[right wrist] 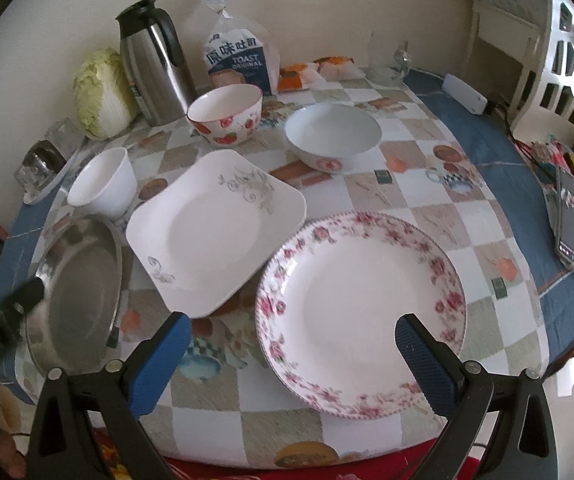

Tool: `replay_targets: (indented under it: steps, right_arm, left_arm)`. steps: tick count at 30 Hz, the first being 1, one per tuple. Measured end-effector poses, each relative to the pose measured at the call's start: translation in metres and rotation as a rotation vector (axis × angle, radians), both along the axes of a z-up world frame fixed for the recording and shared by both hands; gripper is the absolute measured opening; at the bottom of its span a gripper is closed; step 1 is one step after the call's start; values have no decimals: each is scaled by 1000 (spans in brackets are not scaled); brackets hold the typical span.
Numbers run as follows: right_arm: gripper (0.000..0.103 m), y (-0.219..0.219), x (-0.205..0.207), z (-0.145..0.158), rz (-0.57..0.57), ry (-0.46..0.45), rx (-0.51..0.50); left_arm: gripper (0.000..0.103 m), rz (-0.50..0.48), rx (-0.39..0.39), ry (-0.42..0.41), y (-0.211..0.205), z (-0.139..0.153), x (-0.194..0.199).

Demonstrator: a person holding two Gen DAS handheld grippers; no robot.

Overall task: Organize plates and bowls
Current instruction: 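Move the right tool to the steel basin rim while the left tool approaches its rim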

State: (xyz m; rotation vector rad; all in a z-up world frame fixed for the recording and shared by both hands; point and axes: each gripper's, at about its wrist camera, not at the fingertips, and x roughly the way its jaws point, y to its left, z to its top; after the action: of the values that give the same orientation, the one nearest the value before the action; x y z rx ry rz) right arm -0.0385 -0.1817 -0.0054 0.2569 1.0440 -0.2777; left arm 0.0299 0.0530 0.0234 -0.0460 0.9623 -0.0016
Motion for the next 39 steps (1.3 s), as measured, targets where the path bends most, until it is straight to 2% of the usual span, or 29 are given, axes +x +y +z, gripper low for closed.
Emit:
replay_targets:
  steps: [6, 11, 19, 24, 29, 33, 36, 39]
  right_arm:
    - [103, 10, 22, 17, 18, -38, -8]
    - [103, 35, 41, 21, 67, -48, -9]
    - [103, 77, 65, 5, 178, -20, -32]
    - [103, 85, 71, -11, 213, 6, -8]
    - [103, 86, 77, -17, 226, -5, 28]
    - [103, 88, 79, -20, 248, -21, 83]
    - [103, 93, 79, -25, 277, -14, 106]
    - [102, 101, 79, -28, 323, -17, 123]
  left_arm:
    - [103, 94, -135, -3, 37, -4, 10]
    - [103, 156, -304, -37, 71, -4, 11]
    - [103, 252, -376, -114, 115, -2, 8]
    - [103, 324, -323, -107, 137, -8, 10]
    - [103, 358, -332, -50, 151, -25, 14]
    - [103, 375, -274, -35, 152, -34, 16]
    - [103, 371, -202, -17, 149, -42, 20]
    - [103, 357, -172, 6, 149, -52, 25]
